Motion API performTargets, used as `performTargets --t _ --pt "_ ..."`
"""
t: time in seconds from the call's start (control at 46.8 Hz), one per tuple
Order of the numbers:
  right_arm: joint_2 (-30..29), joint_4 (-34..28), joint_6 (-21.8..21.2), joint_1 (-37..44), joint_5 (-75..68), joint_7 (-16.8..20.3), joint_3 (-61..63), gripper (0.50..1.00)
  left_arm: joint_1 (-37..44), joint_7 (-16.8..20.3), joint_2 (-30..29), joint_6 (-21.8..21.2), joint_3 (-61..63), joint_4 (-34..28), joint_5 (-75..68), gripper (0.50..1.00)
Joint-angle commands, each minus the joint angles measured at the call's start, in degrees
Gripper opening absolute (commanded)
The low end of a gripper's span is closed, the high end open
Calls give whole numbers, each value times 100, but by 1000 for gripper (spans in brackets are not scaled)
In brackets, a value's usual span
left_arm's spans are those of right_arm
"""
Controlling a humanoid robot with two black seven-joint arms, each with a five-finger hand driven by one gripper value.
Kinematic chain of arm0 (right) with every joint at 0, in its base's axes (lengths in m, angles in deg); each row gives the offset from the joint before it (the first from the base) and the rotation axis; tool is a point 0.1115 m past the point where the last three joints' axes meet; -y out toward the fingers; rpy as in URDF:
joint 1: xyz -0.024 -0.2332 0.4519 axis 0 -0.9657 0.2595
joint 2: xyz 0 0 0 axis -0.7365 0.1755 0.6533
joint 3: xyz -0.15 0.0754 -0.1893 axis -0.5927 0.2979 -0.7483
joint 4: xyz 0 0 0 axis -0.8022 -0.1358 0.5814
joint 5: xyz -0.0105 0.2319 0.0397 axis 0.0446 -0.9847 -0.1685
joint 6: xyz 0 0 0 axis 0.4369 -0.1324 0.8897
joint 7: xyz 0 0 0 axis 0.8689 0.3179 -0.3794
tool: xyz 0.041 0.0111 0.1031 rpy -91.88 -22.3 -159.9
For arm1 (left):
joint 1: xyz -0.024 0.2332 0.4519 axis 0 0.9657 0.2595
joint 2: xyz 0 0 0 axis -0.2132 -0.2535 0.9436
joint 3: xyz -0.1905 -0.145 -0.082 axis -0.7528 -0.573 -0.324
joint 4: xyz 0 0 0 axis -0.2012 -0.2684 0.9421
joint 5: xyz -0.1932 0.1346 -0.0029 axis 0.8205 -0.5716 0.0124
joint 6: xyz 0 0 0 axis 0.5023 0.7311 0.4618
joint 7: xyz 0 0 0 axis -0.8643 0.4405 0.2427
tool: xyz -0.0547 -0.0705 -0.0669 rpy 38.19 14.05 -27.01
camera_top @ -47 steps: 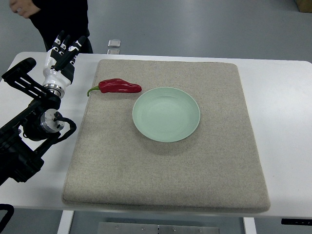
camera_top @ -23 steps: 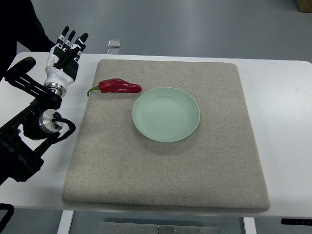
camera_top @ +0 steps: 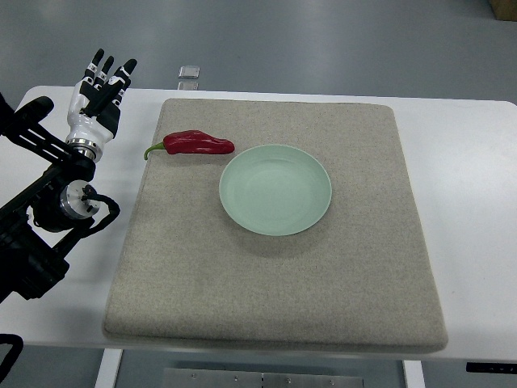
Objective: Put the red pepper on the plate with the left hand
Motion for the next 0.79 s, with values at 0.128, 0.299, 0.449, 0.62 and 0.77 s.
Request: performTargets --t 0.128,0.299,0.449,0.62,0.77 --pt "0 -4 0 0 0 0 0 932 -49 -1 1 5 57 0 -9 988" --pt "0 -4 0 0 0 0 0 932 -92 -1 0 -4 66 0 -18 981" --pt "0 -4 0 0 0 0 0 932 -101 -1 0 -4 66 0 -18 979" --pt "0 -4 0 0 0 0 0 932 -128 -9 -8 -21 75 0 -97 969" --pt "0 5 0 0 0 0 0 932 -136 -9 0 -109 75 0 -361 936"
